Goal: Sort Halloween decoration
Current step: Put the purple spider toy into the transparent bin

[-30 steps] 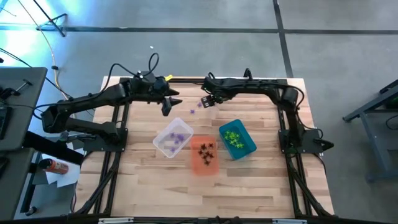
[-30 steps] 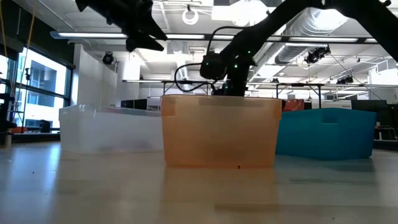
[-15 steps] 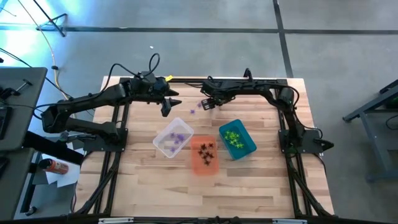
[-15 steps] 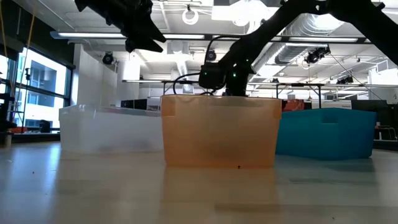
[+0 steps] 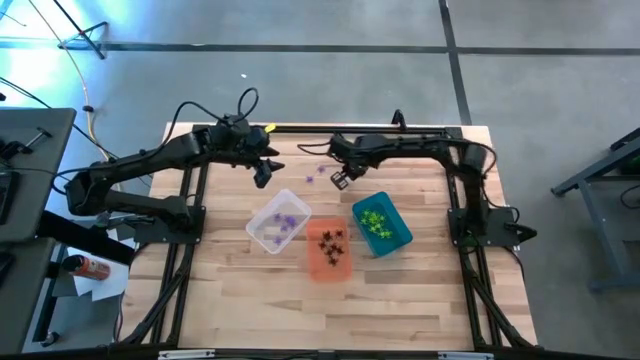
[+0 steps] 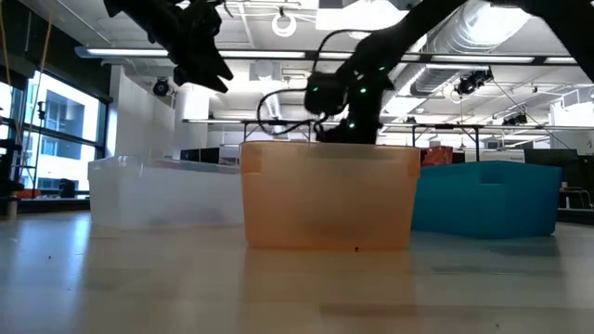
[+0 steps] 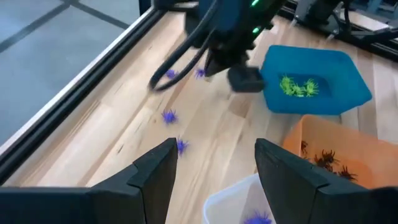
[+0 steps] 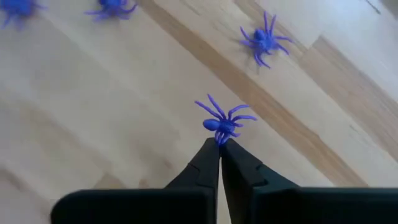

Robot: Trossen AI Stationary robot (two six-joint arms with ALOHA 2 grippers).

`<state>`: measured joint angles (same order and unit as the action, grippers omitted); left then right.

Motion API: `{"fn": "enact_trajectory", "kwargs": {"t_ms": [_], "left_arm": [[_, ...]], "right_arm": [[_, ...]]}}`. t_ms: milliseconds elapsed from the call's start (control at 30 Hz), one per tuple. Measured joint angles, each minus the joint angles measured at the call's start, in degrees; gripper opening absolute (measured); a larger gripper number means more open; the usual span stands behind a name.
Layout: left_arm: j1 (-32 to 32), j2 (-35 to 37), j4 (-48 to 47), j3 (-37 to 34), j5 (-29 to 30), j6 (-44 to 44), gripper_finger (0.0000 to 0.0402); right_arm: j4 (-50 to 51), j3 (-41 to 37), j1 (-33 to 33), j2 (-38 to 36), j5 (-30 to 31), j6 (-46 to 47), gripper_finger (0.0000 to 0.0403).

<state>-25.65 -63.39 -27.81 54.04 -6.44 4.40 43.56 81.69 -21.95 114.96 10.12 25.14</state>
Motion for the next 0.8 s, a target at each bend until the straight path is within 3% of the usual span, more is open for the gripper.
{"fn": "enact_trajectory", "kwargs": {"t_ms": [167,333,467,633,800], "left_arm": [[-0.3,0.2,0.9,0.0,0.0,0.5,0.0202],[-0.3,-0.1,5.6,0.0,0.0,0.4,0.0202],[-0.3,-0.5,11.8,0.0,-0.1,0.4,0.0202],[-0.1,-0.5,18.1,0.0,-3.3,1.3,0.0202],[0.5,-0.6,34.3,-5.7,-13.5,9.6,0.0202]], "right_arm": [[-10.5,-16.8,0.3,-13.8,-2.9,0.4,0.0003],[-22.3,-38.0,0.9,-34.0,-9.1,3.4,0.0002],[-31.7,-50.8,3.4,-50.8,-11.5,8.9,0.0002],[-53.8,-60.1,6.4,-65.2,-11.9,11.9,0.0001],[-67.2,-58.9,8.1,-67.7,-12.3,4.4,0.0001]]}}
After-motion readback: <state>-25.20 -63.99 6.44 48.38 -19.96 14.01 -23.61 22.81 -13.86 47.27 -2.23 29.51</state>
